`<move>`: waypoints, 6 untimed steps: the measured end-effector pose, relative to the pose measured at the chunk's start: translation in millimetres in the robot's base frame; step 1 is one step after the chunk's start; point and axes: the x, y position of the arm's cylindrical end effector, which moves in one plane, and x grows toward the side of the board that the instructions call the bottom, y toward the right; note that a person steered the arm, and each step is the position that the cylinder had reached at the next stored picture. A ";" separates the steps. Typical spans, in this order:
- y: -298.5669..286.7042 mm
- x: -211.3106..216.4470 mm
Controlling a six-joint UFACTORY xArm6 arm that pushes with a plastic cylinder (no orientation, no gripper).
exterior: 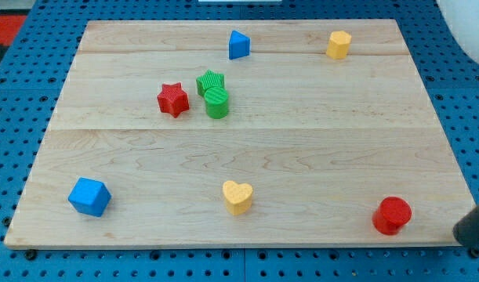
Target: Push the red circle diagonally to the yellow heart
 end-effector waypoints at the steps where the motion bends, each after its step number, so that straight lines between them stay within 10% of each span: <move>1: -66.7 -29.7; 6: -155.6 -52.0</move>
